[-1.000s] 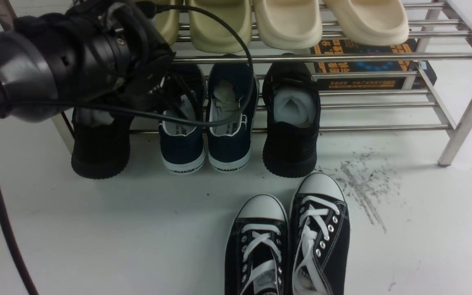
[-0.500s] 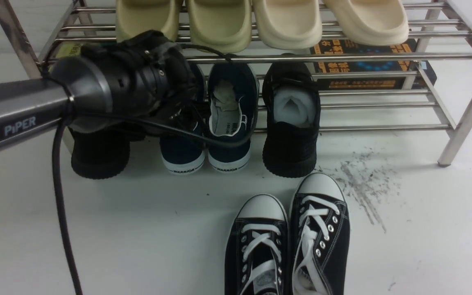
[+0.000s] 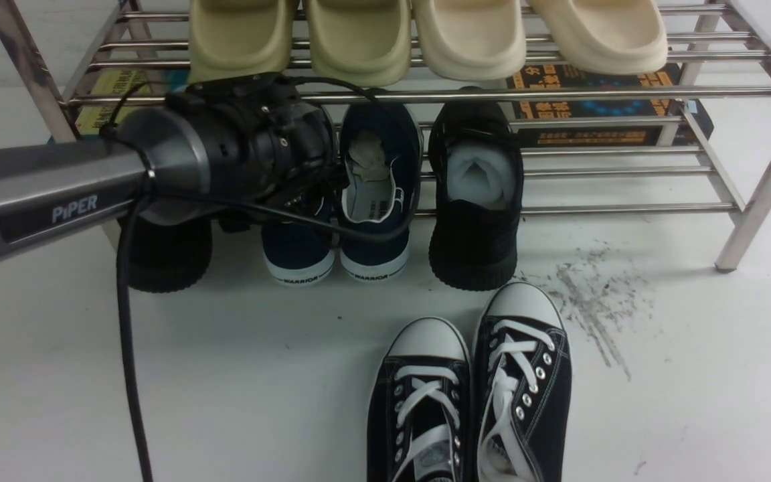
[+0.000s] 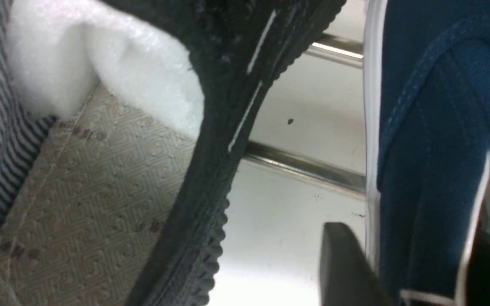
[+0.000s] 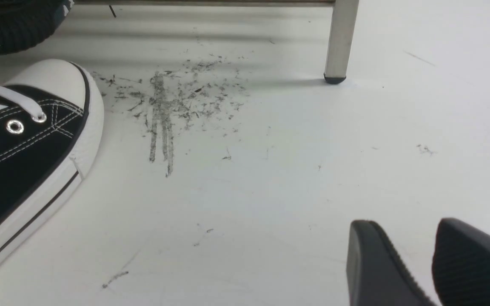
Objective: Take the shoes off the shelf with your hand on the white table.
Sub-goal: 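Grasp the leftmost shoe on the bottom shelf of the shoe rack with the left gripper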
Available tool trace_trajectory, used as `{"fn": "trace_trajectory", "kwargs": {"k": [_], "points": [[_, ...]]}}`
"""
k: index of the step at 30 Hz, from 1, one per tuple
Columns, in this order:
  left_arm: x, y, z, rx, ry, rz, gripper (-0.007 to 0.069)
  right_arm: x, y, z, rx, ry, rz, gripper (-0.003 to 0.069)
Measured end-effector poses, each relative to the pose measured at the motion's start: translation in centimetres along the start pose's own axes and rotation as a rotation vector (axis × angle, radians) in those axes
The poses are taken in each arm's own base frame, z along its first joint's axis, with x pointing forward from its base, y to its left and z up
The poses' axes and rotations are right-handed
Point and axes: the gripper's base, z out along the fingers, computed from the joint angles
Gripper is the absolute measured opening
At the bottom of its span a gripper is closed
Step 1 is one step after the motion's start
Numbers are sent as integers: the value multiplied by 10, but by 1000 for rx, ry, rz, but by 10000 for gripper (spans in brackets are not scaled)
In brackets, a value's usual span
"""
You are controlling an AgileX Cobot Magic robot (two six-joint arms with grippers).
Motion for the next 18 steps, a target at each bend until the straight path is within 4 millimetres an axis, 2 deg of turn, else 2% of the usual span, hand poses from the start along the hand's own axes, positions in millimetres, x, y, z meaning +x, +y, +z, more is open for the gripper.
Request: {"fn": "trace_trajectory", "kwargs": {"k": [6,10,12,15,18], "points": [[-1,0,-3,8,7,-18,55,0,0,0,0,0,0,237],[-3,2,-17,40,42,-40,43,0,0,0,0,0,0,237],[-9,8,-40,70,72,-39,43,0,0,0,0,0,0,237],[-14,15,-58,84,82,-39,43,0,0,0,0,0,0,237],[-19,28,-86,89,112,-55,43,0,0,0,0,0,0,237]]}}
